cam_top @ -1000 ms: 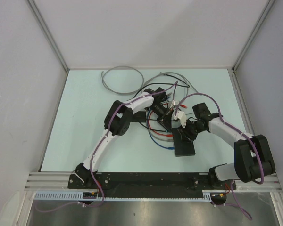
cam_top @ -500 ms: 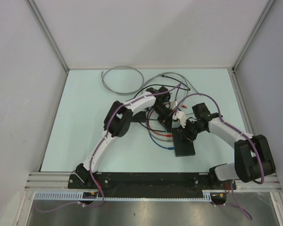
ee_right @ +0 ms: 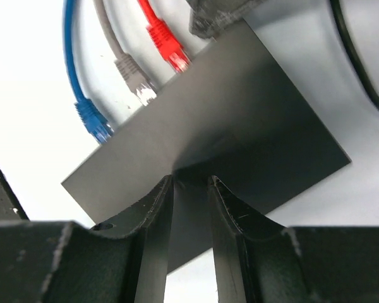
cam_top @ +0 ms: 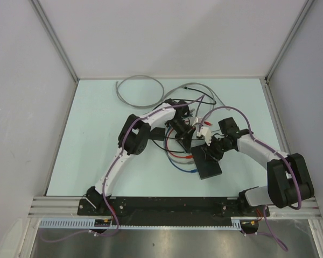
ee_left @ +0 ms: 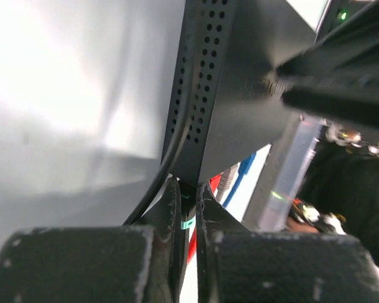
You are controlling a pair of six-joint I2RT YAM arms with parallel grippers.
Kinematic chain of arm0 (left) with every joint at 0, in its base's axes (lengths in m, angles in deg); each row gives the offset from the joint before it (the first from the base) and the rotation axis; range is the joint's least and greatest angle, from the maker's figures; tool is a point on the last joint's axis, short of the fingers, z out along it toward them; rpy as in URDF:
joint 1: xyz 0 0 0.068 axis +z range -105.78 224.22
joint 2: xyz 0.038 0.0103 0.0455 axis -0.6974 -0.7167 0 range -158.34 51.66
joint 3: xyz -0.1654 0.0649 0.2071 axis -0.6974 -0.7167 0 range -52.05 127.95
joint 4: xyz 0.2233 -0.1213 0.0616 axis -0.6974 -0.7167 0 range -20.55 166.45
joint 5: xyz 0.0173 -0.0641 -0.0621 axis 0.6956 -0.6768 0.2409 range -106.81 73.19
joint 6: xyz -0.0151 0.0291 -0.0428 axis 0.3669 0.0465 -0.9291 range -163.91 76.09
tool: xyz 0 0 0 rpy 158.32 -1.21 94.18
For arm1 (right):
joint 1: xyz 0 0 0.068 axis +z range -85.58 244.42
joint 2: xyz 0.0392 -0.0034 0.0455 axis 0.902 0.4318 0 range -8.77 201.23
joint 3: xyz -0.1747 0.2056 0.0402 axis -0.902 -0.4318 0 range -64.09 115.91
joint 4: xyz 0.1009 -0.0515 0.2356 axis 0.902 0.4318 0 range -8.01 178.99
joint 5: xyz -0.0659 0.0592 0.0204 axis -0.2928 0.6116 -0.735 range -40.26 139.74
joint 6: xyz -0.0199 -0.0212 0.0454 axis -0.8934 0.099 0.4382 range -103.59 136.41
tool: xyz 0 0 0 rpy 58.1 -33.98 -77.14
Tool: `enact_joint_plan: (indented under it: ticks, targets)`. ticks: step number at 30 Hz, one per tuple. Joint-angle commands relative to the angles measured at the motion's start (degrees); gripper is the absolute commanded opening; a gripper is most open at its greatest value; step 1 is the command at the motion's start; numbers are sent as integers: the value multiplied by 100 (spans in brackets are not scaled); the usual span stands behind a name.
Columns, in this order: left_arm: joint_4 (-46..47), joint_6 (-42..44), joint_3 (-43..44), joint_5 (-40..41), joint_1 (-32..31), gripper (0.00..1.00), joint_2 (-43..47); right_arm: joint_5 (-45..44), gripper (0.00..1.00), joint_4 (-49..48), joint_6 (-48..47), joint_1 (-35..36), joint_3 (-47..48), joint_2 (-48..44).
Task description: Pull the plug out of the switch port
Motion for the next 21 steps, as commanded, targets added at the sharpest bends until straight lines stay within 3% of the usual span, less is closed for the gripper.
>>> enact_joint_plan:
  ticks: [1, 4, 9, 11, 13, 14, 18, 21]
  targets:
    - [-1280, 803, 603, 2781, 109, 0, -1088, -869, 34, 506, -39, -69, -275, 241]
    - [-1184, 899, 633, 2810, 55, 0, -957, -878, 34, 506, -31, -60, -258, 294]
    - [-833, 970, -1138, 2572, 108, 0, -509, -869, 35, 506, -48, -60, -258, 311]
    - [-683, 795, -1318, 2528, 178, 0, -395, -869, 35, 515, -39, -60, -258, 311]
    - [-778, 689, -987, 2703, 170, 0, -603, -878, 34, 506, -48, -42, -249, 364]
    - [-1145, 724, -358, 2800, 135, 0, -745, -878, 35, 506, -39, -34, -240, 381]
    - [-1183, 671, 823, 3607, -24, 0, -1044, -852, 34, 524, -83, -7, -240, 390]
    - [-1263, 724, 985, 3810, -155, 0, -1168, -896, 34, 602, -22, 2, -83, 259]
